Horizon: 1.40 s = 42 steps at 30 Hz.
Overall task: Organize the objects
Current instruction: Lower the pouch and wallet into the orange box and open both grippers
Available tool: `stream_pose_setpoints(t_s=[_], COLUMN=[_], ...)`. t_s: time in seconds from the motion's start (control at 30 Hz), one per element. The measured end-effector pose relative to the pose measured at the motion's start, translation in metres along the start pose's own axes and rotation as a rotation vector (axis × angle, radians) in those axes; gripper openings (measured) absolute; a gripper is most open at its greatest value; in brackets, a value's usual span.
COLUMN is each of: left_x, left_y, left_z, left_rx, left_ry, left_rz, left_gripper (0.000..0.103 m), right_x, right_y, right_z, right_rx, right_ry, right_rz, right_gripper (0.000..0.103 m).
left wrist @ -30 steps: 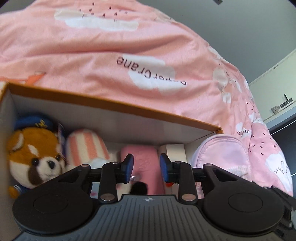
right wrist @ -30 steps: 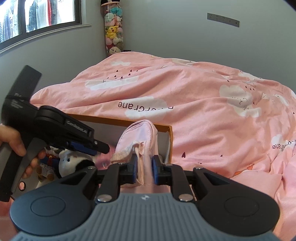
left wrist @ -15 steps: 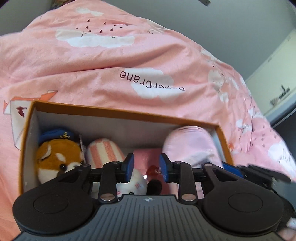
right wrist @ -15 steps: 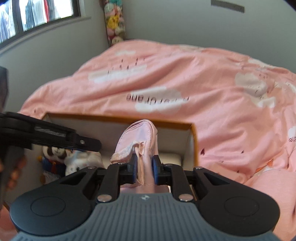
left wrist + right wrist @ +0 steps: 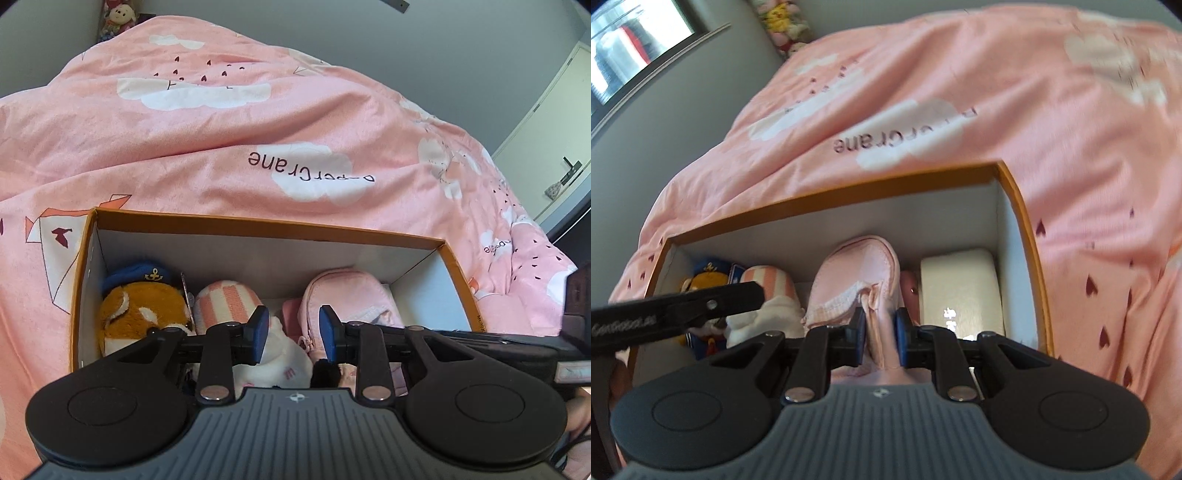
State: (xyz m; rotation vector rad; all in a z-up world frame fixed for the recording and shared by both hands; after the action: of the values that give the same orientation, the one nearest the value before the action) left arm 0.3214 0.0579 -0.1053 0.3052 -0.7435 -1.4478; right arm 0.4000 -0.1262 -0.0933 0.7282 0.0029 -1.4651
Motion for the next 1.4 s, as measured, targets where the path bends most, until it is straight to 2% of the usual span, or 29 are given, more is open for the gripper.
stream_pose_setpoints(t_s=[0.13, 0.27, 0.3, 0.37, 0.4, 0.47, 0.6, 0.77, 0.9, 0.97, 1.07, 1.17, 1.23, 1.4], left_x=[0.006, 0.016, 0.020, 0.026, 0.030, 0.037, 0.051, 0.070, 0.085, 0.090, 0.096, 0.098, 0.097, 0.086], left_y=[0.001, 0.000, -0.001, -0.002, -0.003, -0.005, -0.011, -0.021, -0.034, -0.042, -0.055, -0.072, -0.085, -0.121], left_z=[0.005, 0.016, 0.019, 0.027, 0.031, 0.040, 0.062, 0.095, 0.121, 0.131, 0.141, 0.147, 0.147, 0.140], left_rx=[0.008, 0.028, 0.034, 0.049, 0.056, 0.072, 0.114, 0.195, 0.250, 0.268, 0.278, 0.272, 0.257, 0.199], left_ry=[-0.006, -0.012, -0.011, -0.009, -0.011, -0.015, -0.023, -0.013, -0.019, -0.014, -0.001, 0.018, 0.030, 0.087], left_rz=[-0.008, -0.028, -0.036, -0.051, -0.056, -0.062, -0.075, -0.119, -0.146, -0.155, -0.175, -0.192, -0.191, -0.174], left_gripper=[0.035, 0.043, 0.043, 0.047, 0.047, 0.051, 0.054, 0.066, 0.072, 0.076, 0.077, 0.078, 0.078, 0.078], right_x=[0.003, 0.002, 0.002, -0.002, -0.004, -0.009, -0.022, -0.039, -0.046, -0.048, -0.050, -0.046, -0.042, -0.035], right_y=[-0.001, -0.002, -0.002, -0.003, -0.003, -0.005, -0.012, -0.024, -0.042, -0.054, -0.076, -0.099, -0.113, -0.149], right_z=[-0.011, -0.018, -0.017, -0.012, -0.008, 0.000, 0.026, 0.073, 0.115, 0.134, 0.158, 0.175, 0.181, 0.175], right_rx=[-0.042, -0.060, -0.056, -0.031, -0.013, 0.014, 0.079, 0.203, 0.295, 0.329, 0.370, 0.402, 0.404, 0.334], right_ry=[-0.040, -0.060, -0.061, -0.073, -0.082, -0.100, -0.104, -0.089, -0.058, -0.037, -0.015, -0.025, -0.032, -0.062], right_rz=[-0.037, -0.048, -0.039, 0.013, 0.042, 0.100, 0.195, 0.293, 0.324, 0.333, 0.350, 0.357, 0.356, 0.384], right_gripper=[0.020, 0.022, 0.025, 0.030, 0.041, 0.047, 0.050, 0.056, 0.067, 0.067, 0.068, 0.074, 0.076, 0.078])
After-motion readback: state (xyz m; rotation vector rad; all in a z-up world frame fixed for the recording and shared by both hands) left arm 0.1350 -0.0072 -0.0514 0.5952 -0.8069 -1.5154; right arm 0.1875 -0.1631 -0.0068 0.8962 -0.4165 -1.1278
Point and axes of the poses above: each gripper's, at about its wrist camera, not at the fingertips, and z roughly against the way its jaws point, x to its right, y to its top, the point moved 7 cm from there along -z, roughly the way its jaws point, and after that the axes turned 10 degrees about -z, right-handed, at the moved point
